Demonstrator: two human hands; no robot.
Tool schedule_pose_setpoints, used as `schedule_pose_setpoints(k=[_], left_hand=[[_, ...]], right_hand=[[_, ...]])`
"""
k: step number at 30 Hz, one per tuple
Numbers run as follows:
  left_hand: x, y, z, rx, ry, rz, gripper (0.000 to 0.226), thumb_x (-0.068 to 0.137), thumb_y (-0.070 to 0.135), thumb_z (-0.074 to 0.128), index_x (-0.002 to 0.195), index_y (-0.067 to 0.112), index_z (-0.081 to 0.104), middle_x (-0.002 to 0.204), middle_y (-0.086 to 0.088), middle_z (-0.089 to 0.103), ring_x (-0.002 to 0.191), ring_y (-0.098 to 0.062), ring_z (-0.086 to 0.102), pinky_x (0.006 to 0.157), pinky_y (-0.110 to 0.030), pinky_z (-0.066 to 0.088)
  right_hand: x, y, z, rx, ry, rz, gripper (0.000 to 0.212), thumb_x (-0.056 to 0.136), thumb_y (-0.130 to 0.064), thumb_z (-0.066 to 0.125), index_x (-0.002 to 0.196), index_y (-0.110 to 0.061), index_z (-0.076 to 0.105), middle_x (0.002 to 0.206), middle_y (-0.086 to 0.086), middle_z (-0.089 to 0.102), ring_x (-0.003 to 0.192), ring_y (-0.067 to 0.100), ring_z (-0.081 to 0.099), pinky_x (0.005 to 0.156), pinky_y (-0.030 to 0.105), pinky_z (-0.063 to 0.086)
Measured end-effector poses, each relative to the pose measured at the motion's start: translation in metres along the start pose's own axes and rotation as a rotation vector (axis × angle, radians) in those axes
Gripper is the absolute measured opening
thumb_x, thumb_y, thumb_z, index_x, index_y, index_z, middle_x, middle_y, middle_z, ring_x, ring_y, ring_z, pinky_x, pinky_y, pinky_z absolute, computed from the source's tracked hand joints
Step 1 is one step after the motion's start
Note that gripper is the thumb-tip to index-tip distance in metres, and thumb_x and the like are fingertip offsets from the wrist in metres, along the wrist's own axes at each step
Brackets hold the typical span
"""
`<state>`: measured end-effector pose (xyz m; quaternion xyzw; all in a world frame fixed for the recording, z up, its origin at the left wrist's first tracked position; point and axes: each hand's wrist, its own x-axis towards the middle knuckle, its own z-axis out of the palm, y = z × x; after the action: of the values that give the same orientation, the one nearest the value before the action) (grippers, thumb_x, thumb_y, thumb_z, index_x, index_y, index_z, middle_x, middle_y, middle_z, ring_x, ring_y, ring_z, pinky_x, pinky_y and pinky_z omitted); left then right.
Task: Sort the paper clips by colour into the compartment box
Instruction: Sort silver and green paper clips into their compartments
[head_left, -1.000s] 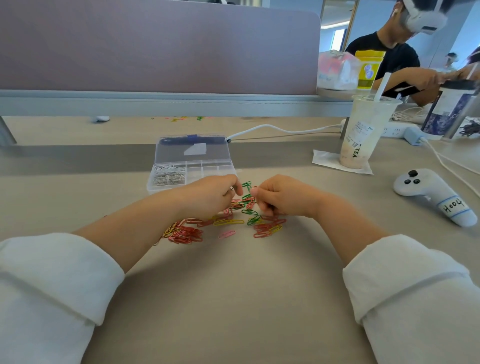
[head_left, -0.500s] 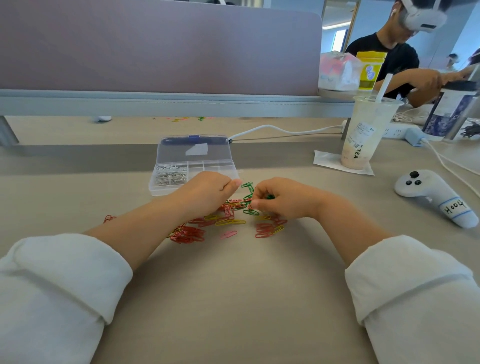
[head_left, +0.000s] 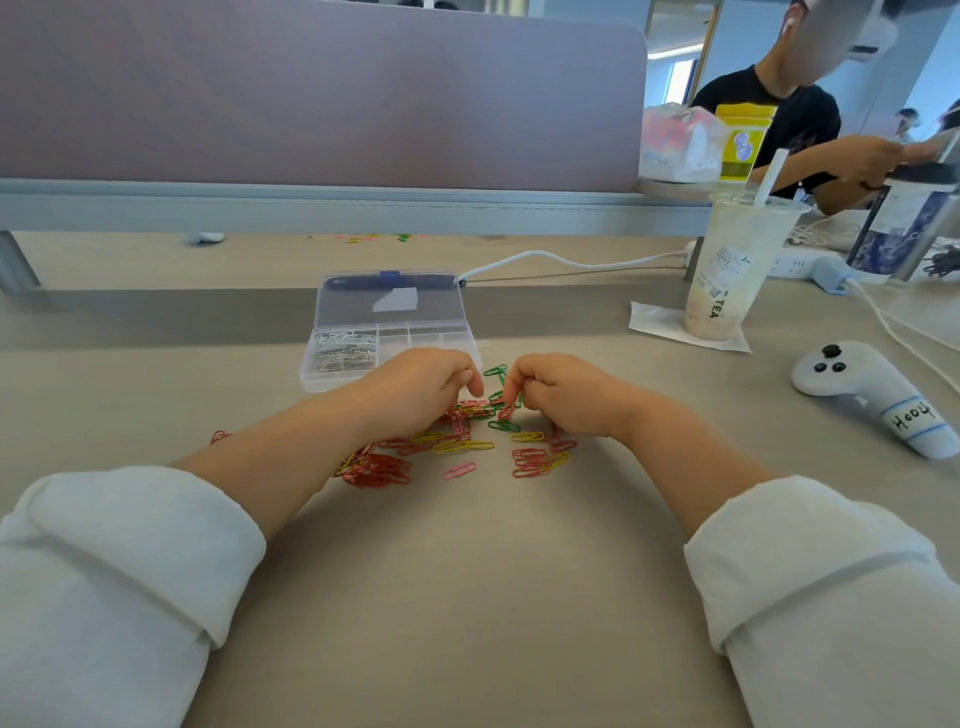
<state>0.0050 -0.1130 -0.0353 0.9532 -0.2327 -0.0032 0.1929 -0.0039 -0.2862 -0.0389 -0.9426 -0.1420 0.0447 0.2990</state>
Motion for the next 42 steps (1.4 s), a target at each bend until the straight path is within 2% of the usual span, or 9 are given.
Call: schedule_pose_setpoints(k=[3,6,10,18,22,28,34,38,42], left_hand=[[-0.001,0.002,-0.002,0.095,0.032,0.035,0.030,0.098,0.033,0.035,0.097,0.024,0.063,0.069,0.014,0.046,0.071,-0.008,0.044,0.056,-0.018,0.029],[-0.002,0.002,-0.003,0.231,0.060,0.072,0.021,0.090,0.042,0.051,0.097,0.027,0.064,0.063,0.014,0.040,0.067,-0.009,0.039,0.053,-0.020,0.026],[-0.002,-0.001,-0.003,0.287,0.025,0.078,0.020,0.084,0.043,0.061,0.099,0.031,0.066,0.066,0.018,0.036,0.076,-0.009,0.039,0.063,-0.025,0.030],[0.000,-0.003,-0.009,0.290,-0.061,0.050,0.021,0.089,0.035,0.056,0.102,0.024,0.066,0.068,0.018,0.037,0.076,-0.009,0.040,0.063,-0.023,0.033],[0.000,-0.002,-0.011,0.264,-0.108,0.004,0.020,0.089,0.033,0.055,0.101,0.021,0.064,0.070,0.017,0.039,0.073,-0.009,0.041,0.062,-0.024,0.033],[0.000,-0.004,-0.011,0.274,-0.114,-0.036,0.017,0.078,0.036,0.066,0.082,0.021,0.060,0.070,0.012,0.047,0.065,-0.005,0.044,0.056,-0.023,0.036],[0.000,-0.001,-0.007,0.266,0.026,0.085,0.020,0.081,0.043,0.065,0.095,0.029,0.066,0.064,0.016,0.039,0.066,-0.006,0.038,0.058,-0.025,0.030],[0.000,0.002,-0.002,0.292,-0.010,0.103,0.027,0.080,0.045,0.065,0.104,0.033,0.067,0.065,0.016,0.037,0.077,-0.010,0.040,0.060,-0.024,0.032],[0.002,0.001,0.002,0.277,-0.024,0.105,0.019,0.083,0.038,0.064,0.099,0.029,0.068,0.068,0.015,0.040,0.081,-0.012,0.045,0.068,-0.023,0.036]], right_hand=[[-0.001,-0.002,0.000,-0.088,0.000,-0.041,0.022,0.096,-0.016,0.044,0.077,-0.020,0.054,0.063,-0.014,0.040,0.059,0.004,0.039,0.049,0.006,0.034],[-0.002,-0.001,0.001,-0.144,0.021,-0.075,0.014,0.086,-0.031,0.063,0.078,-0.021,0.058,0.060,-0.011,0.040,0.054,0.005,0.038,0.049,0.012,0.030],[-0.004,-0.001,0.000,-0.192,0.008,-0.067,0.011,0.077,-0.030,0.074,0.080,-0.022,0.066,0.058,-0.010,0.039,0.053,0.005,0.037,0.050,0.015,0.029],[-0.001,-0.003,0.002,-0.246,-0.071,-0.042,0.011,0.084,-0.027,0.066,0.091,-0.017,0.066,0.069,-0.011,0.043,0.061,0.003,0.040,0.053,0.014,0.032],[-0.001,-0.002,0.003,-0.238,-0.091,-0.053,0.008,0.091,-0.025,0.055,0.087,-0.020,0.051,0.072,-0.014,0.042,0.071,0.010,0.043,0.055,0.012,0.030],[-0.001,-0.002,0.003,-0.132,-0.045,-0.063,0.010,0.095,-0.019,0.044,0.088,-0.014,0.039,0.070,-0.007,0.044,0.063,0.012,0.039,0.055,0.019,0.032],[-0.001,-0.002,0.002,-0.092,-0.058,-0.032,0.009,0.094,-0.014,0.044,0.101,-0.019,0.045,0.072,-0.008,0.051,0.069,0.013,0.046,0.052,0.010,0.034],[0.000,0.000,0.003,-0.108,-0.058,-0.031,0.028,0.093,-0.011,0.042,0.117,-0.015,0.056,0.100,0.002,0.063,0.075,0.013,0.049,0.059,0.009,0.035],[0.002,0.001,0.003,-0.067,-0.035,-0.034,0.019,0.096,-0.012,0.040,0.102,-0.021,0.055,0.074,-0.012,0.046,0.071,0.012,0.043,0.056,0.010,0.031]])
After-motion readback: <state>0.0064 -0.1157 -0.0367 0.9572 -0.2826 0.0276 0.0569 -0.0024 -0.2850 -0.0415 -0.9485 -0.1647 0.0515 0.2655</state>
